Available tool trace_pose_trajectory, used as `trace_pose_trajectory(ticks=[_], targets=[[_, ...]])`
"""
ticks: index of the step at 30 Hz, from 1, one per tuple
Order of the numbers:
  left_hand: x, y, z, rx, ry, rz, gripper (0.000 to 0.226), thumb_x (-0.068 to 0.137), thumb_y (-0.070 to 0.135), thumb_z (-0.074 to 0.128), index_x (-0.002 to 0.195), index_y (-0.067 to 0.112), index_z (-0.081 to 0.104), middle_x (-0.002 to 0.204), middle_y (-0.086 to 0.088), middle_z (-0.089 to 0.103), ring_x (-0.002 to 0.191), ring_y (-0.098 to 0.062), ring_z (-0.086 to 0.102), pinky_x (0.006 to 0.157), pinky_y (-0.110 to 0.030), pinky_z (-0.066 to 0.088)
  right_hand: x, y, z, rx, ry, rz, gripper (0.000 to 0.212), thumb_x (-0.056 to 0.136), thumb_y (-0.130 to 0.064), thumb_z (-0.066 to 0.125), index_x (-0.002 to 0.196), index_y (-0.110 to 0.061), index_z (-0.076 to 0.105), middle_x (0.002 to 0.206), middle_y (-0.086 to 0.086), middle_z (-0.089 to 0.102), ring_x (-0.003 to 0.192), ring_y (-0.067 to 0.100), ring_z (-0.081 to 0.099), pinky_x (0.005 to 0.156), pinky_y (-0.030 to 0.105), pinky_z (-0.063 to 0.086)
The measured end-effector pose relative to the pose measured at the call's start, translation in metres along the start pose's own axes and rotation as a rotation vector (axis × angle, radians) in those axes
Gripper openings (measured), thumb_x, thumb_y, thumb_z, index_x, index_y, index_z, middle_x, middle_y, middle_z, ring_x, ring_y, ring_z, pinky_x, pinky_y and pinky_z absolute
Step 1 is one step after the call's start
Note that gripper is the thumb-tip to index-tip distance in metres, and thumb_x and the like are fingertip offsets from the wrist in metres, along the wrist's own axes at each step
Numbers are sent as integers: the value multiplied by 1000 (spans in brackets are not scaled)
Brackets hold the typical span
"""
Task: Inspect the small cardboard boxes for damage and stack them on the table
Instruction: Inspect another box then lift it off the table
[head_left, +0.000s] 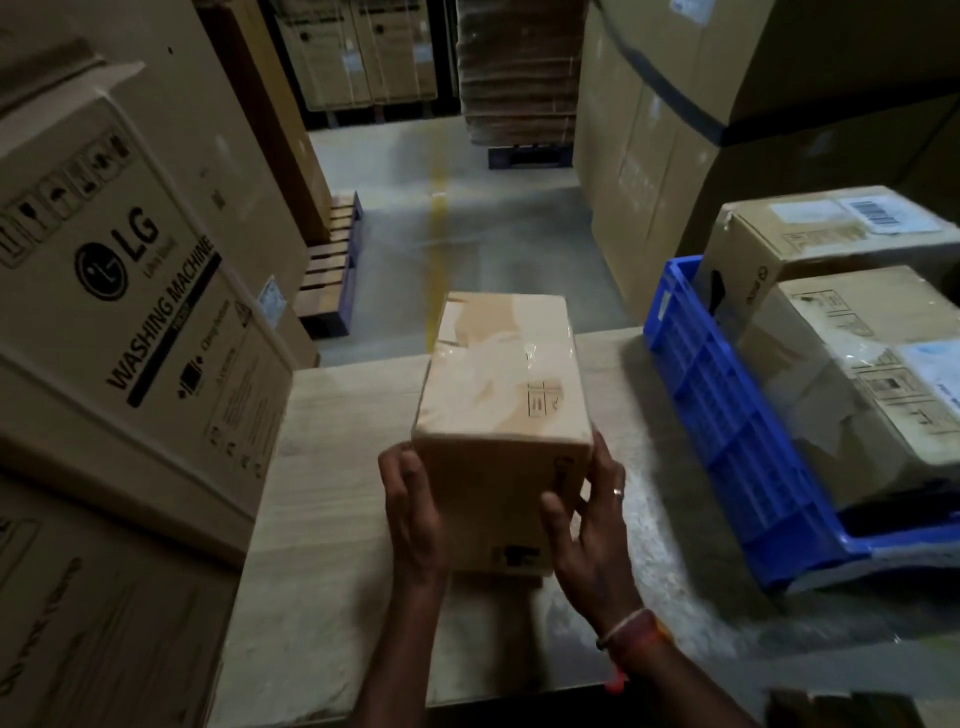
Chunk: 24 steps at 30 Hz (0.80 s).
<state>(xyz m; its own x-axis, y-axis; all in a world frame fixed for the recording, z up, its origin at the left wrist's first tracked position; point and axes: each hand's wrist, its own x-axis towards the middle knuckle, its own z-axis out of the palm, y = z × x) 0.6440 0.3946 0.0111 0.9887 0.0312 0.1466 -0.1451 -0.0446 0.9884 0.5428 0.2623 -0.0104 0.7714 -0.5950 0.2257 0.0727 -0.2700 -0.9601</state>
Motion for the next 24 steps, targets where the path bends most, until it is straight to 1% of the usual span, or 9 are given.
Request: trace_pose_trajectory(ticks=[3, 5, 7, 10, 13, 16, 18, 20, 24], targets=[[-18, -26, -10, -23, -44, -53, 58, 90, 82, 33, 108, 31, 54, 102, 5, 60, 97, -16, 59, 89, -47, 48, -11, 9, -10, -41, -31, -46, 83, 93, -74, 49, 159, -31, 24, 147, -5, 36, 136, 4, 46, 108, 40, 51], [-23, -31, -16, -20, -97, -112, 64, 85, 88, 34, 110, 33, 56, 106, 0, 62, 99, -20, 61, 89, -58, 49, -9, 8, -17, -21, -58, -41, 79, 95, -72, 45, 159, -29, 26, 150, -3, 35, 139, 12, 45, 111, 47, 48], [-19, -21, -22, -27, -119, -120, 77, 82, 91, 34, 118, 27, 55, 116, 1, 64, 107, -13, 63, 94, -56, 50, 1, -3, -26, -46, -37, -89, 77, 98, -72, 38, 158, -26, 27, 156, -3, 33, 145, 19, 40, 114, 53, 42], [2, 19, -27, 51, -161, 110, 77, 95, 74, 31, 141, 15, 47, 145, 1, 52, 137, -15, 48, 111, -55, 41, 33, -40, -38, -219, -83, -324, 77, 102, -65, 27, 158, -12, 31, 167, 2, 27, 153, 24, 28, 122, 50, 29], [25, 61, -17, 295, -332, 389, 62, 101, 53, 33, 152, 18, 40, 160, 4, 36, 150, -15, 30, 121, -45, 29, 58, -64, -35, -537, -306, -459, 70, 104, -63, 22, 158, -22, 37, 170, -2, 22, 158, 18, 16, 125, 57, 13], [25, 69, -1, 670, -502, 538, 61, 101, 59, 25, 156, 33, 35, 170, 5, 9, 157, -15, 1, 125, -47, 13, 59, -55, -29, -904, -453, -418, 70, 103, -66, 10, 158, -32, 38, 170, -8, 21, 158, 13, 10, 120, 68, 12], [17, 58, 6, 888, -553, 514, 61, 101, 59, 18, 158, 38, 28, 171, 6, -7, 155, -14, -16, 124, -59, 7, 57, -50, -28, -1005, -510, -391, 66, 104, -61, 11, 161, -33, 30, 170, -8, 18, 158, 14, 8, 122, 66, 10], [11, 49, 7, 995, -589, 435, 64, 100, 59, 11, 159, 38, 25, 170, 7, -9, 154, -14, -22, 122, -65, 5, 57, -56, -29, -1023, -563, -358, 65, 102, -57, 11, 162, -35, 23, 171, -9, 14, 158, 12, 4, 124, 64, 5], [20, 63, 6, 1042, -621, 372, 65, 97, 59, 10, 154, 40, 36, 168, 12, 17, 156, -9, -2, 121, -65, 4, 78, -76, -32, -929, -631, -281, 67, 99, -56, 8, 158, -36, 34, 167, -11, 28, 156, 8, 16, 123, 65, -4]])
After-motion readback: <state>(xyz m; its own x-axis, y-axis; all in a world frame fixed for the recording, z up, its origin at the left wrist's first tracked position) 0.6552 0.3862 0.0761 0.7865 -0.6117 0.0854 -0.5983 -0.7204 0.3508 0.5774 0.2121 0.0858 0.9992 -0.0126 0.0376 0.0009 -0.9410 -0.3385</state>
